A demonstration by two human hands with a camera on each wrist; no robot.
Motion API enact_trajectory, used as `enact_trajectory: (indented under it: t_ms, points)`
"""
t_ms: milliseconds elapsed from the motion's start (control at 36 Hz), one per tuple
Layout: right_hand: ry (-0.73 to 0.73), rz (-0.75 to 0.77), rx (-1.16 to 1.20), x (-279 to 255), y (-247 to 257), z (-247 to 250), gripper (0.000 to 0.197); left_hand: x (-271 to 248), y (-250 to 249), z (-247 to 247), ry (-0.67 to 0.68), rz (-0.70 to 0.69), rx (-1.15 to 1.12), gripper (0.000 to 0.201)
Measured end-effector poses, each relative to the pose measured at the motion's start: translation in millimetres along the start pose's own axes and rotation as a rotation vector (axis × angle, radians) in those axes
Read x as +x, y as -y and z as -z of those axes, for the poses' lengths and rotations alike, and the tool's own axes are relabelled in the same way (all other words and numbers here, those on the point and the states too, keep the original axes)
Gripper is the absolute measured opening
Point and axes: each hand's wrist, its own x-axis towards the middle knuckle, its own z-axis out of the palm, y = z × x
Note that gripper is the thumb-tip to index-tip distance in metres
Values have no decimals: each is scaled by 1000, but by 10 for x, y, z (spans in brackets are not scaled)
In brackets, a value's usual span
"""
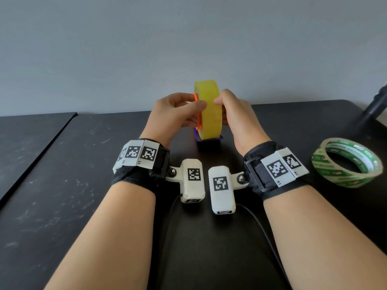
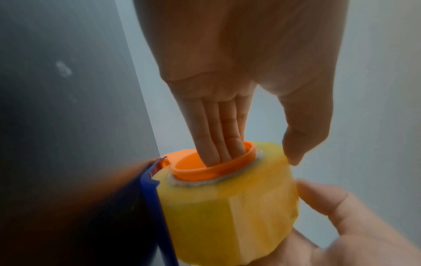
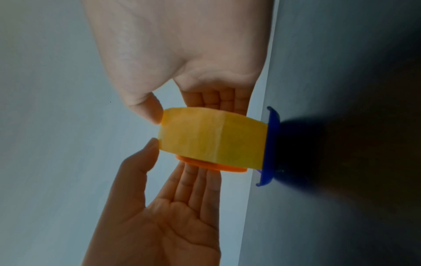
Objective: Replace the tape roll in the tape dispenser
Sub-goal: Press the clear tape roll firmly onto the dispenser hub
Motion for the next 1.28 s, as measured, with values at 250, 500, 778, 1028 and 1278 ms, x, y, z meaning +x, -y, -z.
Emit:
enact_trajectory:
  t_ms: [250,500,778,1028,1278]
  points:
    - [25,-27,33,-11,27,-4,19,-5,-22,-26,103,37,53,48]
    - [63,-44,68,-15,15,20,19,-12,-11,-20,49,10,63,34]
    - [71,-18,20,-40,30,-16,13,-17,-38,-17,-2,-1,44,29]
    - [9,5,-77,-72,57,-21,23,-32,-41,-18,38,14,40,27]
    - [31,-3,14,-47,42,13,17,-48,-53,-34,98,38,87,47]
